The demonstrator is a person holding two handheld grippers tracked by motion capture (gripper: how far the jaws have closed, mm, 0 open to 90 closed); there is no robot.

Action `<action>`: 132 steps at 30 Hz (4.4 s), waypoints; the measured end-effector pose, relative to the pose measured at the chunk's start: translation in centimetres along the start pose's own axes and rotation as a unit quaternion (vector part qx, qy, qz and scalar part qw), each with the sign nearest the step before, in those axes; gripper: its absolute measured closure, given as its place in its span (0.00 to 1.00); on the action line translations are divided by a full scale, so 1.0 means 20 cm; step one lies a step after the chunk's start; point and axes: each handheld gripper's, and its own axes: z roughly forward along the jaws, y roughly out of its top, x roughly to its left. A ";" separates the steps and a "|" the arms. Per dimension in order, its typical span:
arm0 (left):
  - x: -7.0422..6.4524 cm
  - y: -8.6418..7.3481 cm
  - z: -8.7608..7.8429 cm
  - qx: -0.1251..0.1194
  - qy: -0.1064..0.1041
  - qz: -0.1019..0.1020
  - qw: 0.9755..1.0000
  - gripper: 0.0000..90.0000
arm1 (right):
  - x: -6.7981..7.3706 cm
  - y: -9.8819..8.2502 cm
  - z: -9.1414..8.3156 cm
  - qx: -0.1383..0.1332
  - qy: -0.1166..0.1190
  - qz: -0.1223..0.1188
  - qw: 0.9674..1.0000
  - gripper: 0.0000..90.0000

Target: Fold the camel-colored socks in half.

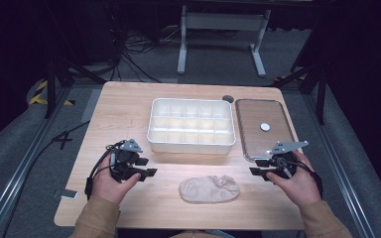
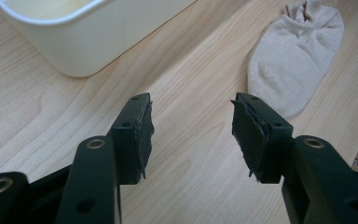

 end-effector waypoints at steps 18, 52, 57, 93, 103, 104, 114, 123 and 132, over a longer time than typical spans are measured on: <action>-0.07 0.03 0.01 -0.009 -0.022 0.025 0.999 0.57 | 0.07 0.01 0.02 0.014 0.036 -0.030 0.999 0.79; -0.28 0.05 0.33 0.049 -0.065 0.073 0.994 0.58 | 0.28 -0.01 0.31 0.092 0.085 -0.087 0.988 1.00; -0.29 0.05 0.36 0.052 -0.059 0.070 0.994 0.58 | 0.28 -0.03 0.34 0.107 0.082 -0.087 0.987 1.00; -0.28 0.07 0.49 0.105 -0.021 0.069 0.992 0.64 | 0.33 -0.05 0.38 0.093 0.091 -0.088 0.988 1.00; -0.31 0.08 0.50 0.109 -0.026 0.074 0.991 0.77 | 0.36 -0.04 0.36 0.095 0.071 -0.107 0.987 0.99; -0.31 0.08 0.50 0.108 -0.029 0.071 0.991 0.80 | 0.35 -0.04 0.35 0.093 0.074 -0.107 0.987 0.99; -0.31 0.08 0.51 0.114 -0.043 0.067 0.990 0.93 | 0.33 -0.06 0.33 0.094 0.066 -0.103 0.988 0.99; -0.32 0.10 0.49 0.107 -0.044 0.065 0.991 0.95 | 0.33 -0.07 0.34 0.094 0.066 -0.099 0.988 1.00; -0.35 0.16 0.41 0.088 -0.055 0.065 0.992 0.95 | 0.35 -0.07 0.35 0.091 0.060 -0.103 0.989 1.00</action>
